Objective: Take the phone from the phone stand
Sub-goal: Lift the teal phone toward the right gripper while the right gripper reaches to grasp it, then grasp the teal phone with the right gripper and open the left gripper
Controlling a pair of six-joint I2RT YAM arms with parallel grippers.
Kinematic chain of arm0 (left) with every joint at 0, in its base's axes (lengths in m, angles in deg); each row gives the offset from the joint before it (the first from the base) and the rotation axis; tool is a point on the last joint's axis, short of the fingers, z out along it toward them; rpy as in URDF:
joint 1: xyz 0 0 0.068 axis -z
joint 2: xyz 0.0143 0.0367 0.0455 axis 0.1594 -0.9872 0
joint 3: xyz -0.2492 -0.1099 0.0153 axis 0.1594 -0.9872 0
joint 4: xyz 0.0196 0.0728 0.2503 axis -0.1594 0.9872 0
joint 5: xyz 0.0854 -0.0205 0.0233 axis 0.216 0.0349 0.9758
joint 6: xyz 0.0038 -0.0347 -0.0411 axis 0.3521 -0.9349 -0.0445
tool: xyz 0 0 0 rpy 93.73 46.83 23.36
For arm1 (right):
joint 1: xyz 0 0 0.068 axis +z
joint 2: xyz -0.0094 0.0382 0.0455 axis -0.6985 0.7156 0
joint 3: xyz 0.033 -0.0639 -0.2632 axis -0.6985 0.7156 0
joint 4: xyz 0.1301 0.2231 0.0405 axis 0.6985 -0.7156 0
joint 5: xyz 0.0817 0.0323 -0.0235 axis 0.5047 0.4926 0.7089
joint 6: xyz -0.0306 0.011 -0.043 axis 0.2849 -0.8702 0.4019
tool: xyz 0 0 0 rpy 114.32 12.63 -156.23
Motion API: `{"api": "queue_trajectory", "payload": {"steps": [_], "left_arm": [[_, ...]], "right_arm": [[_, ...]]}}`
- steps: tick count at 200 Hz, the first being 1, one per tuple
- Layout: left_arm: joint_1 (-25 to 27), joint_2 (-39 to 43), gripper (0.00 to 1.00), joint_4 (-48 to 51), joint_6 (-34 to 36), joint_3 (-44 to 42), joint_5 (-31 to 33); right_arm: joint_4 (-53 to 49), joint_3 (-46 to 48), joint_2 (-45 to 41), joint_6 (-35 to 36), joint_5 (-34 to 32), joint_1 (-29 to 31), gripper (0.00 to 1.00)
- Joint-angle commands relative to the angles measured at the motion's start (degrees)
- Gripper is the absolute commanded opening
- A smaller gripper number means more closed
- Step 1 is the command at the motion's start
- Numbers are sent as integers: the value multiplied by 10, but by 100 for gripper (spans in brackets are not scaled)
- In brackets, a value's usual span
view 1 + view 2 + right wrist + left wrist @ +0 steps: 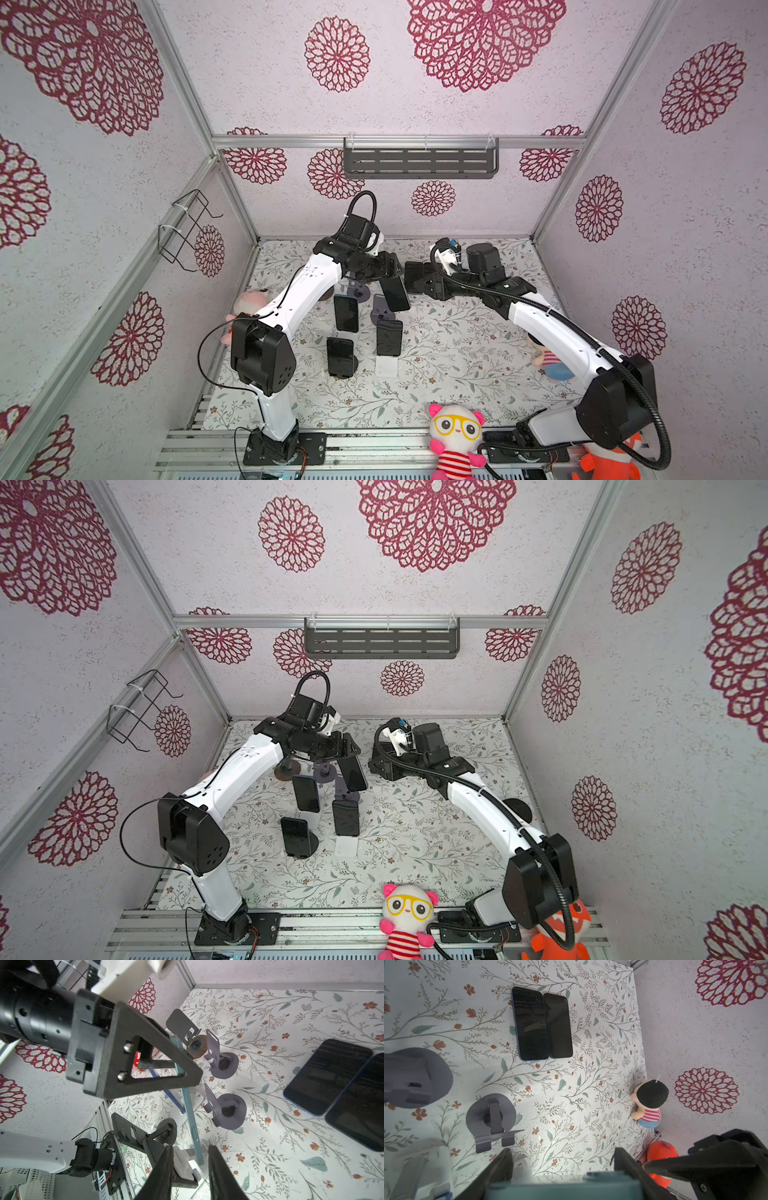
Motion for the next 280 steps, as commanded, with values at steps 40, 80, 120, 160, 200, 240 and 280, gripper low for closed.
{"api": "queue_trajectory", "payload": {"steps": [40,80,120,160,200,240,280], "left_arm": [[-4,44,42,-70,-32,-8,-31],[-4,47,42,-73,-30,-12,-31],[-5,47,42,-84,-35,-20,-33],[-5,48,43,-91,-36,-27,-34],[-6,51,51,-110,-43,-40,-39],[-6,53,75,-123,-48,-49,-37],[-8,57,98,-146,-49,-61,-37]], "right_arm": [[56,-23,44,-12,1,29,44],[75,-25,61,-17,-1,32,35],[85,-27,68,-21,-11,34,24],[83,-28,72,-19,-27,34,10],[91,-27,71,-20,-38,34,0],[98,-28,68,-20,-46,34,0],[80,-46,66,8,-60,33,0]]}}
